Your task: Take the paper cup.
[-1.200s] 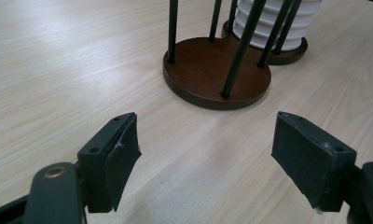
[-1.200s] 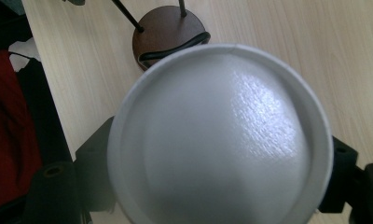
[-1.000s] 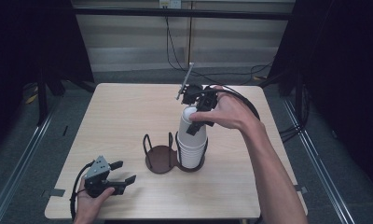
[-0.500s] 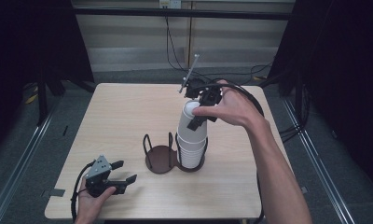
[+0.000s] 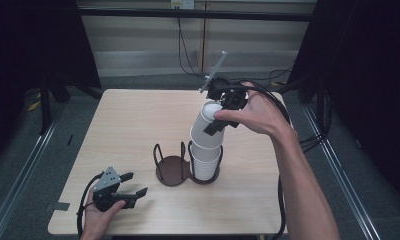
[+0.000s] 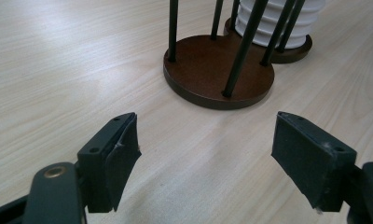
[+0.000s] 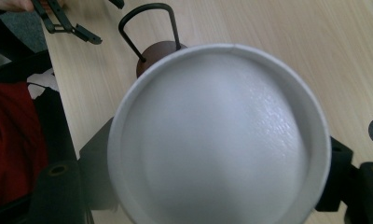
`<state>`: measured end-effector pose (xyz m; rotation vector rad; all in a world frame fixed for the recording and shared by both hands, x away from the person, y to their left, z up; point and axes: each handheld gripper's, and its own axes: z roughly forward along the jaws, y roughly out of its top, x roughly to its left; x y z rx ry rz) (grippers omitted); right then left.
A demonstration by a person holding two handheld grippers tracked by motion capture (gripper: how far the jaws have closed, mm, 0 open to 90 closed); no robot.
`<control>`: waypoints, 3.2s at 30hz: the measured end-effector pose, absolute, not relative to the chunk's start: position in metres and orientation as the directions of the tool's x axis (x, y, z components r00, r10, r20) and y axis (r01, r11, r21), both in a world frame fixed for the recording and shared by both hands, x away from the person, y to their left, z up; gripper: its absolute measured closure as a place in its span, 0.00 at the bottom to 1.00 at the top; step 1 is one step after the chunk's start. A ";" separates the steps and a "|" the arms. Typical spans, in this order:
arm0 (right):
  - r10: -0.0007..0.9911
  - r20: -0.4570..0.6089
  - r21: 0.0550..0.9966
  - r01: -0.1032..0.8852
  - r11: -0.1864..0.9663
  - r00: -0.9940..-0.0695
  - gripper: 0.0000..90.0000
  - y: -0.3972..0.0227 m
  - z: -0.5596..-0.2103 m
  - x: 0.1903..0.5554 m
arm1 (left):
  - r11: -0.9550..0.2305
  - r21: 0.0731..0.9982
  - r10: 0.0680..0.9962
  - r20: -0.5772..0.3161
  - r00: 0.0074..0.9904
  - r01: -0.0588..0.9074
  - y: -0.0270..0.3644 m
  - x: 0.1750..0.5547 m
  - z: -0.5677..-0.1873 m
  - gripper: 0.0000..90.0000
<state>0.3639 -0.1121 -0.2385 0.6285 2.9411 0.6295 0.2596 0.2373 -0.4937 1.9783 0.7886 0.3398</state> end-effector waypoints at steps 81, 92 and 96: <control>0.485 0.098 0.871 0.310 0.380 -0.869 0.26 -0.227 -0.248 0.283 | -0.283 0.924 0.532 -0.073 0.844 0.258 0.191 0.255 -0.452 0.18; 0.488 0.109 0.878 0.314 0.360 -0.866 0.26 -0.234 -0.261 0.267 | -0.266 0.929 0.519 -0.089 0.850 0.260 0.176 0.257 -0.441 0.15; 0.474 0.114 0.884 0.307 0.352 -0.873 0.26 -0.233 -0.269 0.258 | -0.259 0.937 0.509 -0.074 0.858 0.234 0.178 0.253 -0.435 0.19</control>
